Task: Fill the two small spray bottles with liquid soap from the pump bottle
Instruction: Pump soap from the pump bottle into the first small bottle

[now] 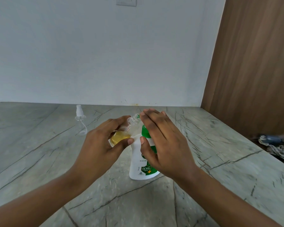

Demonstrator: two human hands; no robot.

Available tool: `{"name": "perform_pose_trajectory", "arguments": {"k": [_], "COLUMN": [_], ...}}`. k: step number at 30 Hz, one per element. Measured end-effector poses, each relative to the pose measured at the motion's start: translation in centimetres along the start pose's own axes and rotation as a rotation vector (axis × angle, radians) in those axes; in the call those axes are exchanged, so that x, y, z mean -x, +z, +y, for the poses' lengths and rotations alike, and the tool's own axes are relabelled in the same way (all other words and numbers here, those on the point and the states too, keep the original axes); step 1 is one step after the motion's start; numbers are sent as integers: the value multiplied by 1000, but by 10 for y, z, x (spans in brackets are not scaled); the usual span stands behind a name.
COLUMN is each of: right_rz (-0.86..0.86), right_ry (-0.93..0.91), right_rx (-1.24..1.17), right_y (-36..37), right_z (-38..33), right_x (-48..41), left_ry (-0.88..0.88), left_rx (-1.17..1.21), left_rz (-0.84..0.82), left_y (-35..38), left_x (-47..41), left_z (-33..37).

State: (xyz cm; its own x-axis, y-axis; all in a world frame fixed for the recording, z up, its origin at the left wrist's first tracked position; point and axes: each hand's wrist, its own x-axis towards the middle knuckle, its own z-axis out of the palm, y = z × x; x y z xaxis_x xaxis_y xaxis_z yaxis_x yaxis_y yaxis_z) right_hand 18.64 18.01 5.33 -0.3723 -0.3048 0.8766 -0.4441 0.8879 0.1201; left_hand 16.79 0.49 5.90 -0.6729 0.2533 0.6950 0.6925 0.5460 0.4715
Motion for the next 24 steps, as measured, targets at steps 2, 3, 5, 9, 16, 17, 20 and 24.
{"name": "perform_pose_trajectory", "arguments": {"k": [2, 3, 5, 9, 16, 17, 20, 24], "right_rz": [-2, 2, 8, 28, 47, 52, 69, 58], "right_ry": [-11, -14, -17, -23, 18, 18, 22, 36], "right_rx": [24, 34, 45, 37, -46, -59, -98, -128], "right_y": [0, 0, 0, 1, 12, 12, 12, 13], "right_z": [0, 0, 0, 0, -4, -4, -4, -6], "right_x": [0, 0, -2, -1, 4, 4, 5, 7], "left_ry": [-4, -7, -11, 3, 25, 22, 20, 33], "left_rx": [-2, 0, 3, 4, -12, -8, 7, 14], "left_rz": [1, 1, 5, 8, 3, -5, -7, -8], "left_y": [0, 0, -1, -1, -2, -2, 0, 3], "left_x": [0, -1, -1, -1, 2, 4, 5, 6], "left_z": [0, 1, 1, 2, 1, 0, -4, -9]}}
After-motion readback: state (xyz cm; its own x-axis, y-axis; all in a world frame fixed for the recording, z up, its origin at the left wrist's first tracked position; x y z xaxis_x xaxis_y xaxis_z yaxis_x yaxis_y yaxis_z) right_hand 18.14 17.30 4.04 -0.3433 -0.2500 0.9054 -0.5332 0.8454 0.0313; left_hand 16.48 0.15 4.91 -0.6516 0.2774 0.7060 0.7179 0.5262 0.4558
